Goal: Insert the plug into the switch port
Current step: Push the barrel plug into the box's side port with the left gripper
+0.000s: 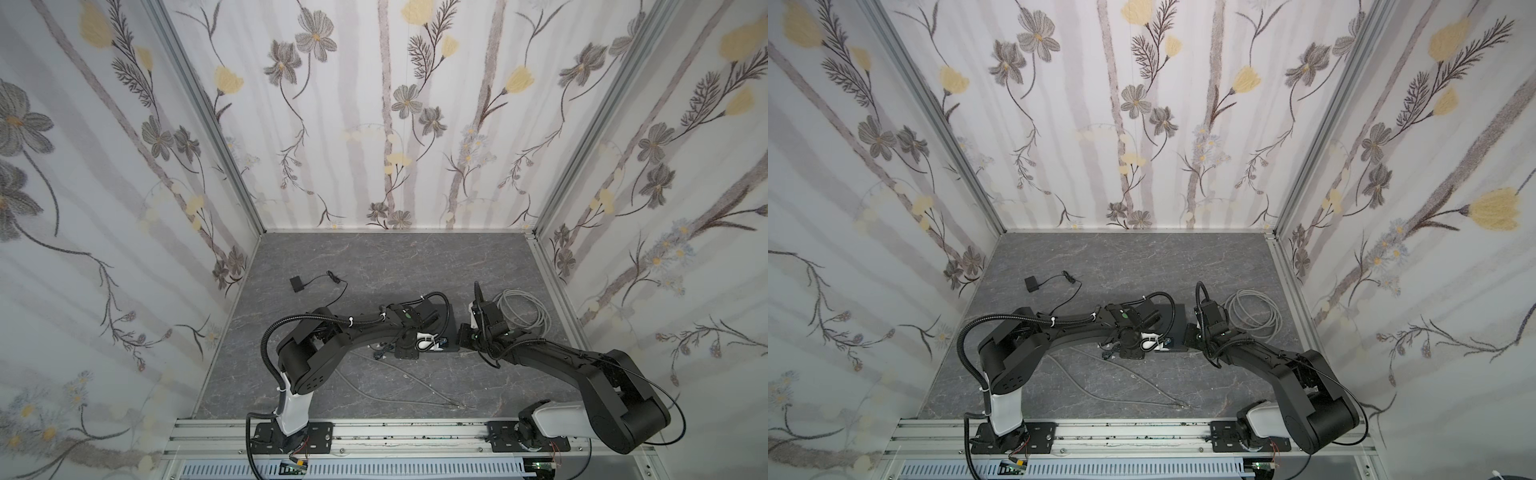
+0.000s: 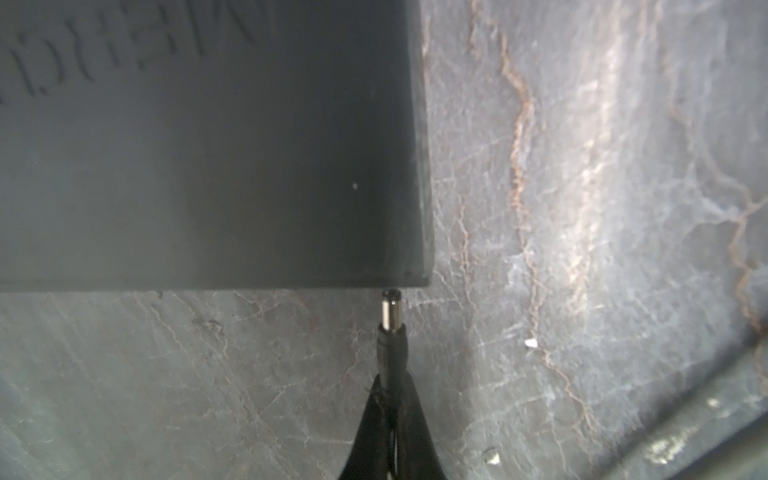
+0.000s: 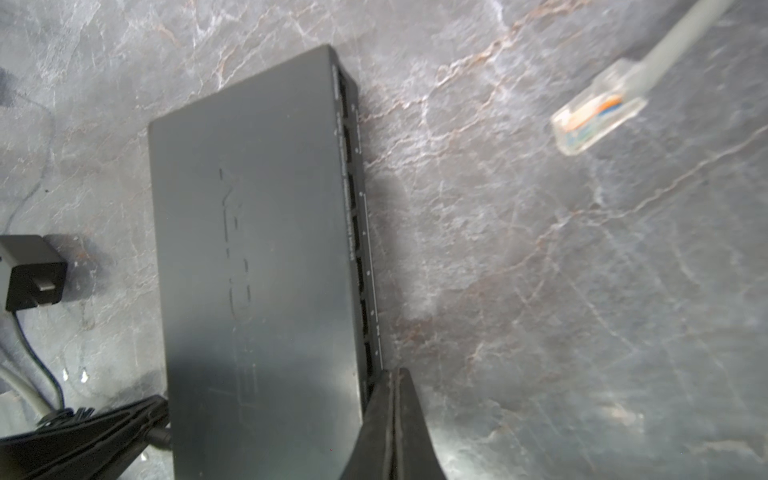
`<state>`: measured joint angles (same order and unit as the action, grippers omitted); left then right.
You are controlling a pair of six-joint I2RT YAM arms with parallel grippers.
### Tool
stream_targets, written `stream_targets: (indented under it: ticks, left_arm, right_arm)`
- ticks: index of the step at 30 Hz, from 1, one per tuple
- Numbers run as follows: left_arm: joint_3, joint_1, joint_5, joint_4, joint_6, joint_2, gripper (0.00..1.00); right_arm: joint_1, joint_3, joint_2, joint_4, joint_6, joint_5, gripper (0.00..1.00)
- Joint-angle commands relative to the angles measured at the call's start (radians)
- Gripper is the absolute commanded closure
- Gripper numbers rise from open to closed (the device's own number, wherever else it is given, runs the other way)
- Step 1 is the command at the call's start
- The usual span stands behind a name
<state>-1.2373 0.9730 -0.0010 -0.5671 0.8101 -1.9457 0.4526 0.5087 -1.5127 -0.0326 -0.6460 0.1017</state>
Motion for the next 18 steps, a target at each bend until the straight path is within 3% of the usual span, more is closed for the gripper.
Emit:
stream_targets:
  ticks: [1, 18]
  left_arm:
    - [0.012, -0.002, 0.002, -0.114, -0.021, -0.050, 1.00]
    - [0.014, -0.034, -0.073, -0.086, -0.075, -0.041, 1.00]
  right_arm:
    - [0.007, 0.000, -0.004, 0.053, -0.020, 0.029, 0.95]
    - [0.007, 0.000, -0.007, 0.050, -0.017, 0.021, 0.94]
